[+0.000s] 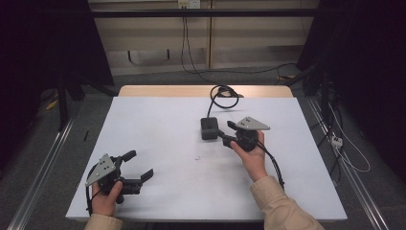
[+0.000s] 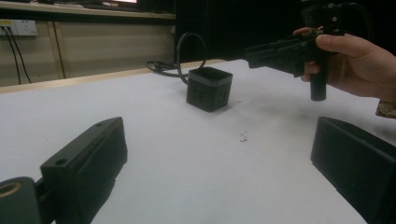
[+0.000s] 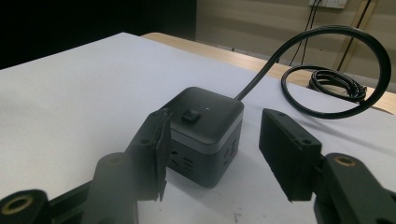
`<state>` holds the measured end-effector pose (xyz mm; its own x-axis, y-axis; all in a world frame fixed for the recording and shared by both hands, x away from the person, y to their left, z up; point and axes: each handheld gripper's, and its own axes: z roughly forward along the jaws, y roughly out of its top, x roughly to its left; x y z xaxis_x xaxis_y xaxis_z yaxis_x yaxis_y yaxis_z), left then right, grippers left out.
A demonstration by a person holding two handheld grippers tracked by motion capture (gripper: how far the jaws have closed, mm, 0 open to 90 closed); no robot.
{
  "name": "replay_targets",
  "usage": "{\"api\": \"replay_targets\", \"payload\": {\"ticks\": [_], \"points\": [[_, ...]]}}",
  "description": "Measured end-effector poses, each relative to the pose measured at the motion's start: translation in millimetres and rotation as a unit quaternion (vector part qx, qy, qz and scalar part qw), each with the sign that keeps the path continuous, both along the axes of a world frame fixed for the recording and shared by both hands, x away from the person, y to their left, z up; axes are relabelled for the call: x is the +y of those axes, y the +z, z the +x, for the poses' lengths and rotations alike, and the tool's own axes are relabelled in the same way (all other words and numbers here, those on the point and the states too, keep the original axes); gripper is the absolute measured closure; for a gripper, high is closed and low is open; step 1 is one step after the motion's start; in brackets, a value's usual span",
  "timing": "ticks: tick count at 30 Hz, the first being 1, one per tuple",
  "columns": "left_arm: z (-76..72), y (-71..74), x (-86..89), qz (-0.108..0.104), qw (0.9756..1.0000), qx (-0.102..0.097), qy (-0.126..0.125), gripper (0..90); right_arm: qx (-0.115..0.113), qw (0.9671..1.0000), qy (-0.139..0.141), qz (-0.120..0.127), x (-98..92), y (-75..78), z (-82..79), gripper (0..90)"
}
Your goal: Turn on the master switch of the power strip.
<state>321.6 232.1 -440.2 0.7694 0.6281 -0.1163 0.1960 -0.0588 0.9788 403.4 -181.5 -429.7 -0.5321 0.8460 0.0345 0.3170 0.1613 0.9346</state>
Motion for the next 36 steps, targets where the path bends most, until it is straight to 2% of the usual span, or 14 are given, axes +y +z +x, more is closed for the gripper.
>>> {"api": "replay_targets", "payload": {"ticks": [15,25,36], "points": [[0.7,-0.3,-0.3,0.002,1.0,0.003,0.0,3.5,0.003,0.9999,-0.013,0.002,-1.1,-5.1,6.8,53.2],[0.8,-0.5,0.5,-0.001,1.0,0.002,-0.001,3.5,0.008,1.0,0.003,0.0,7.3,-2.0,9.7,60.1],[1.0,-0.4,0.9,-0.003,1.0,0.002,0.001,3.5,0.014,0.9999,0.006,-0.001,11.5,-1.1,15.1,73.7]]}}
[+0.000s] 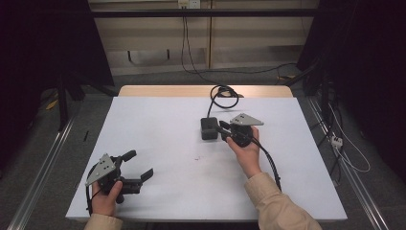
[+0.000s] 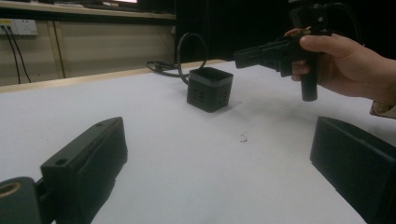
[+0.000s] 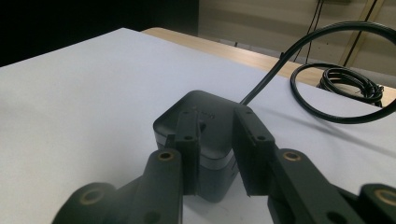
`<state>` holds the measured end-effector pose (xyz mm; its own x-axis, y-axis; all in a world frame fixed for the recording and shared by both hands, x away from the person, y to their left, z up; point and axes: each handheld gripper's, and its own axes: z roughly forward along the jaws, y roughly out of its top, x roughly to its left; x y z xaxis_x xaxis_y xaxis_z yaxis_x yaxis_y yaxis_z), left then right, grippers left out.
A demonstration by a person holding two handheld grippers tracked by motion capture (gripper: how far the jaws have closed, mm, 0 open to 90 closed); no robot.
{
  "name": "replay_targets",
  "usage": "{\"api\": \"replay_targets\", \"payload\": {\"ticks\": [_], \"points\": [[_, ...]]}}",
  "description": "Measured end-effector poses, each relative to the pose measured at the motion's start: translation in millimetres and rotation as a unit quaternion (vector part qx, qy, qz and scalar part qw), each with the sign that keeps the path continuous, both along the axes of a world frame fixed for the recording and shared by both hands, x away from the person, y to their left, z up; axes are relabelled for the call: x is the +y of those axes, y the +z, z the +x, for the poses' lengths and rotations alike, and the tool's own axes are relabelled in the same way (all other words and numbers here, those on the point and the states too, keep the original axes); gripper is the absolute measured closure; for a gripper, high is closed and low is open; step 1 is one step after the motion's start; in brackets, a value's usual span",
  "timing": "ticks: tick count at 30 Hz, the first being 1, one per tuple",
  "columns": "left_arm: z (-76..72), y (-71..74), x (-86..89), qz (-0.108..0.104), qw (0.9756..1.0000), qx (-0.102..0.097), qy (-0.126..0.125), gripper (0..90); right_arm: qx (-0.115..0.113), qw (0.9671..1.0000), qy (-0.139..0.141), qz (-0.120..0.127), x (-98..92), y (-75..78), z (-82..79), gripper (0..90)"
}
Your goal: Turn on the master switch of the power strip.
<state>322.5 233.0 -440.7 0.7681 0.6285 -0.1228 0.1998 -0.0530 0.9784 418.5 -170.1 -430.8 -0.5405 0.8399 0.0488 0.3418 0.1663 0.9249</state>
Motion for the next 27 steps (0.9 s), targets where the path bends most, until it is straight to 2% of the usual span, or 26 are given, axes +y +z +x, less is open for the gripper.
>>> {"api": "replay_targets", "payload": {"ticks": [8,17,27], "points": [[0.3,0.2,0.7,-0.001,1.0,-0.001,0.001,3.5,0.005,1.0,0.006,0.001,4.1,-0.2,4.5,79.2],[0.9,0.0,1.0,-0.003,1.0,-0.001,0.001,3.5,0.019,0.9996,0.017,0.014,11.0,-0.1,8.0,83.8],[1.3,-0.7,1.6,-0.005,1.0,0.001,0.002,3.5,0.018,0.9996,0.022,0.006,15.4,0.7,11.3,88.7]]}}
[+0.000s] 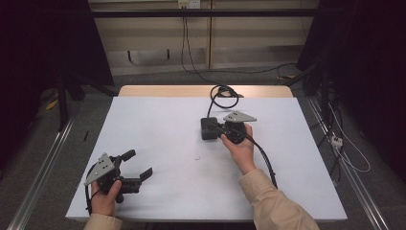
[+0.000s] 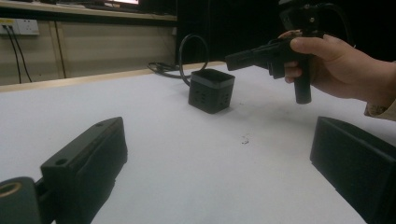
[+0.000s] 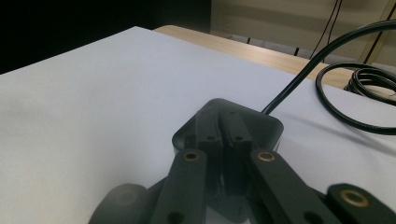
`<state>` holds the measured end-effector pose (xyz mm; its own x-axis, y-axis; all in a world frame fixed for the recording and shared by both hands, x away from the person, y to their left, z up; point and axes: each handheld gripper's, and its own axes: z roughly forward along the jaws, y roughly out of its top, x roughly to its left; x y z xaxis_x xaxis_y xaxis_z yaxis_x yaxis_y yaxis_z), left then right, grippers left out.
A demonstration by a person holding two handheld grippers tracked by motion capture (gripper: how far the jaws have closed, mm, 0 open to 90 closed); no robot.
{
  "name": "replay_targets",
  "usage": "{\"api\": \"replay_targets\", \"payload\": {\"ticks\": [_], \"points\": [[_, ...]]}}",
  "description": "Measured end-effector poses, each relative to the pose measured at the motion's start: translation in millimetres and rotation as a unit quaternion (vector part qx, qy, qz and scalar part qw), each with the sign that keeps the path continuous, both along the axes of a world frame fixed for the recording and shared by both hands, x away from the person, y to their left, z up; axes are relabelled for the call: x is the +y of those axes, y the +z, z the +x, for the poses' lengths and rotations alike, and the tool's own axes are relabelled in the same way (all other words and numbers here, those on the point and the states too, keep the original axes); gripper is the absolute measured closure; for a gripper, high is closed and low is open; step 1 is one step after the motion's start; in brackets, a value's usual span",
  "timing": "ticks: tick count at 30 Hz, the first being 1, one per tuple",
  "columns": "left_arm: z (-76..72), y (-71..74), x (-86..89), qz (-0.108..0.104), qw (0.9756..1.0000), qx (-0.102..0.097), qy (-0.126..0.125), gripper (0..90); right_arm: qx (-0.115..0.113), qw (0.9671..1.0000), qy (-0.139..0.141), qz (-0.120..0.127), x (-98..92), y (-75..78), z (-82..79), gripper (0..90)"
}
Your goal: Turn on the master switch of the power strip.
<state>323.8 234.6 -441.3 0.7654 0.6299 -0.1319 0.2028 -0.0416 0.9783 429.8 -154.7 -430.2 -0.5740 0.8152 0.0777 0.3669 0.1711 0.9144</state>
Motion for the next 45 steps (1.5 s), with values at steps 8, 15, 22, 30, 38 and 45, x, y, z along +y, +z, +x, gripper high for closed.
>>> {"api": "replay_targets", "payload": {"ticks": [8,15,22,30,38,45], "points": [[0.3,-0.2,-0.4,0.001,1.0,0.0,-0.001,3.5,0.002,1.0,0.005,0.003,-0.3,0.8,2.7,90.0],[0.3,-0.2,-0.5,-0.001,1.0,0.001,-0.001,3.5,0.003,1.0,0.003,0.003,2.6,0.3,4.6,90.0],[0.3,-0.1,-0.5,-0.001,1.0,0.0,0.0,3.5,0.005,1.0,-0.001,-0.001,2.4,-2.4,6.7,90.0],[0.5,-0.6,-1.1,-0.001,1.0,0.001,-0.002,3.5,0.005,1.0,-0.002,-0.004,4.9,-5.4,10.2,90.0],[0.8,-0.5,-0.9,-0.002,1.0,0.001,-0.003,3.5,0.001,0.9999,-0.005,-0.01,6.7,-5.1,12.9,90.0],[0.8,-0.5,-1.0,-0.001,1.0,0.001,-0.004,3.5,0.0,0.9999,-0.006,-0.012,6.1,-6.0,14.1,90.0]]}}
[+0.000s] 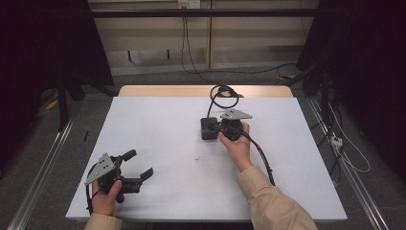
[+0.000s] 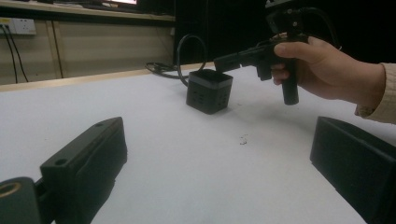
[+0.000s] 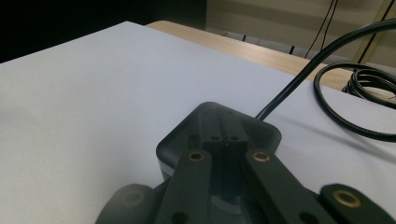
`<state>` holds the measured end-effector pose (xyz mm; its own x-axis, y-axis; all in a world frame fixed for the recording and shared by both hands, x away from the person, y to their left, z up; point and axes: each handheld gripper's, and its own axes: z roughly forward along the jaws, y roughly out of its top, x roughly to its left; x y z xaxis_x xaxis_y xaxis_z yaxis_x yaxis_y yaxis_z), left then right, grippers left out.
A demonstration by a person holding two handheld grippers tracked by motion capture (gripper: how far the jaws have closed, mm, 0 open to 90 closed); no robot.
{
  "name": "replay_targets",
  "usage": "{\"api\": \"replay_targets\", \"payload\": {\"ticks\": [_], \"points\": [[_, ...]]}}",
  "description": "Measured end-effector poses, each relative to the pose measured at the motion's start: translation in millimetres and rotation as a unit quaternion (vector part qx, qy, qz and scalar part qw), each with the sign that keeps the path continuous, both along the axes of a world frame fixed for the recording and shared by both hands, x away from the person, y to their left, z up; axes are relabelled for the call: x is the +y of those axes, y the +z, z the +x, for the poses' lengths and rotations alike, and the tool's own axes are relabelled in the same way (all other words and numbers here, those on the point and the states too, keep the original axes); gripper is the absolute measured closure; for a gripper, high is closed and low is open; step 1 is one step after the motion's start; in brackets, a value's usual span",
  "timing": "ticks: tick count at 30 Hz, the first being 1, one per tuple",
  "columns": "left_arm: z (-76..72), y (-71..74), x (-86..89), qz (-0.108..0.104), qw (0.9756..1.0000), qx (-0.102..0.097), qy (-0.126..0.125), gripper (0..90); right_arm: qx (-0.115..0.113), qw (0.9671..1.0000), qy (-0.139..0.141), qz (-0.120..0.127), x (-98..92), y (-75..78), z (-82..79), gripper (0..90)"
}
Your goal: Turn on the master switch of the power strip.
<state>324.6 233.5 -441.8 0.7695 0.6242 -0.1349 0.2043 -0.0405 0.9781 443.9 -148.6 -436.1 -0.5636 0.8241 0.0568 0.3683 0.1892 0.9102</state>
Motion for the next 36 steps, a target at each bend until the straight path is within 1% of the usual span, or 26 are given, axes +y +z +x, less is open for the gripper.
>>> {"api": "replay_targets", "payload": {"ticks": [14,19,25,29,33,36], "points": [[0.1,0.0,0.3,0.0,1.0,0.0,0.0,3.5,-0.003,1.0,0.004,-0.003,1.7,-1.9,-0.3,90.0],[-0.3,0.3,-0.3,0.001,1.0,-0.001,-0.001,3.5,-0.008,0.9998,0.009,-0.012,2.1,-2.5,-0.5,90.0],[-0.4,0.4,-0.2,0.0,1.0,-0.001,-0.001,3.5,-0.01,0.9998,0.011,-0.015,1.9,-3.0,-0.3,90.0],[-0.6,0.6,-0.3,-0.001,1.0,-0.002,0.0,3.4,-0.009,0.9998,0.012,-0.01,1.1,-4.0,-0.2,90.0],[-0.7,0.6,-0.2,-0.002,1.0,-0.002,0.0,3.5,-0.016,0.9996,0.013,-0.022,2.7,-3.8,-0.9,90.0],[-0.7,0.5,-0.2,-0.001,1.0,-0.002,-0.001,3.5,-0.014,0.9996,0.012,-0.02,2.6,-3.9,-1.0,90.0]]}}
